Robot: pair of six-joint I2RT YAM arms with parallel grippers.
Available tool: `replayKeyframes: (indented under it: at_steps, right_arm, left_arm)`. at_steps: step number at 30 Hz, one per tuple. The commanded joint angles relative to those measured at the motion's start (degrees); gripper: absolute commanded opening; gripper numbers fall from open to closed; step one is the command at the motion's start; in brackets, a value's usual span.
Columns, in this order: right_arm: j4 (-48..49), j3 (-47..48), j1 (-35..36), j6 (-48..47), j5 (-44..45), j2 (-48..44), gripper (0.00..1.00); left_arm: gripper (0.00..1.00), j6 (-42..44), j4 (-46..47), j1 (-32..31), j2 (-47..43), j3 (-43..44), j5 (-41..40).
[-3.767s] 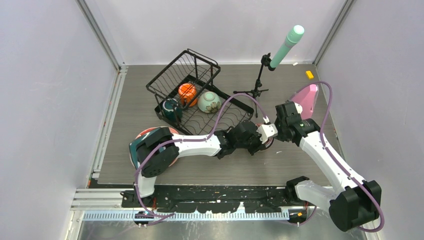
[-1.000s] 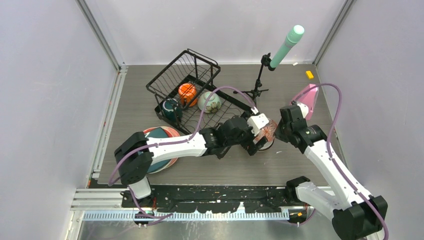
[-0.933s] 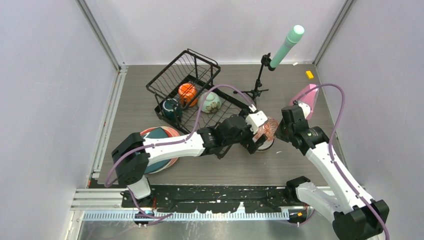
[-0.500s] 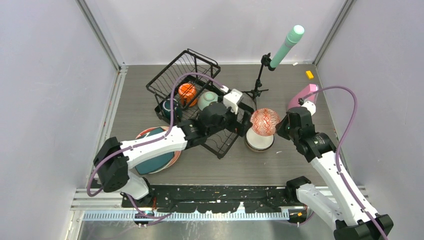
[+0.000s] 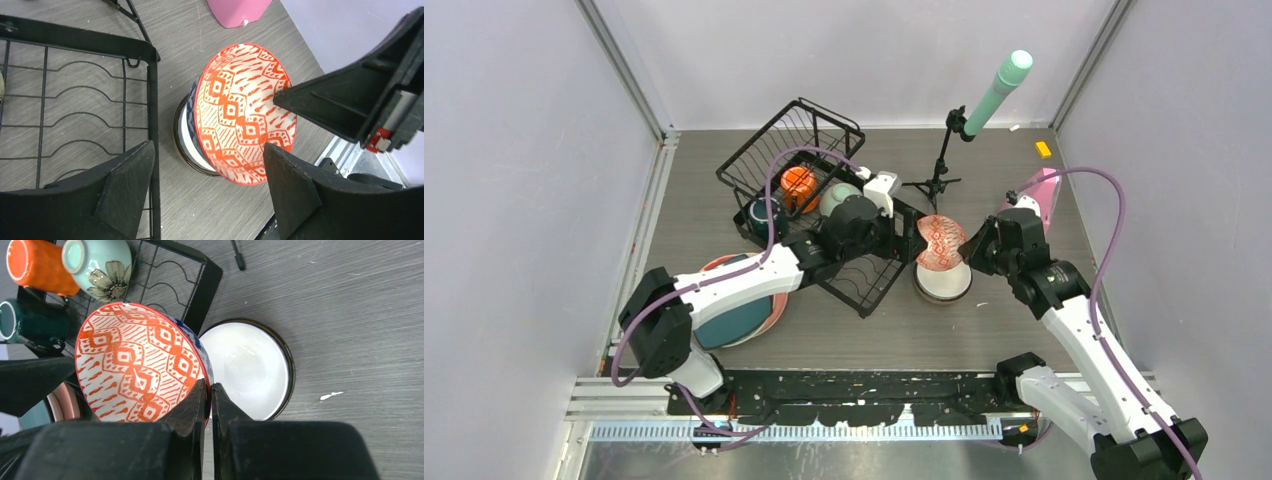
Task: Load the mixed dishes into the dish rack
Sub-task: Pick up the bowl from the center of the board, then turn the bowl upside down on the dish rack.
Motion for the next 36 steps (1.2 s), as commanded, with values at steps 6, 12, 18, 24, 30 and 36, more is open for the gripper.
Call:
replayKeyframes:
  at_steps: [6,12,18,24,30,36]
  right_arm:
    - [6.21,2.00,-0.09,-2.82,-7.13,0.95,0.00]
    - [5.29,2.28,-0.01,-4.29,-7.45,1.07,0.00]
    - [4.29,3.27,0.07,-5.85,-6.96,1.29,0.00]
    - [2.30,4.56,0.20,-7.31,-5.57,2.99,0.00]
    - [1.22,5.67,1.09,-8.52,-3.66,3.88,0.00]
    - [0.40,6.38,1.82,-9.10,-1.46,3.93,0.00]
  left_arm:
    - [0.63,-7.24,-5.44,1.47,4.03,6.25,0.98]
    - [0.52,-7.93,-8.74,1.67,6.04,8.38,0.72]
    - [0.46,-8.11,-10.62,1.67,7.26,9.50,0.71]
    - [0.33,-6.92,-13.56,1.67,8.03,10.90,-0.01]
    - [0.36,-6.53,-16.14,1.67,9.59,12.67,-0.13]
    - [0.35,-6.20,-19.62,1.67,11.71,15.23,-0.43]
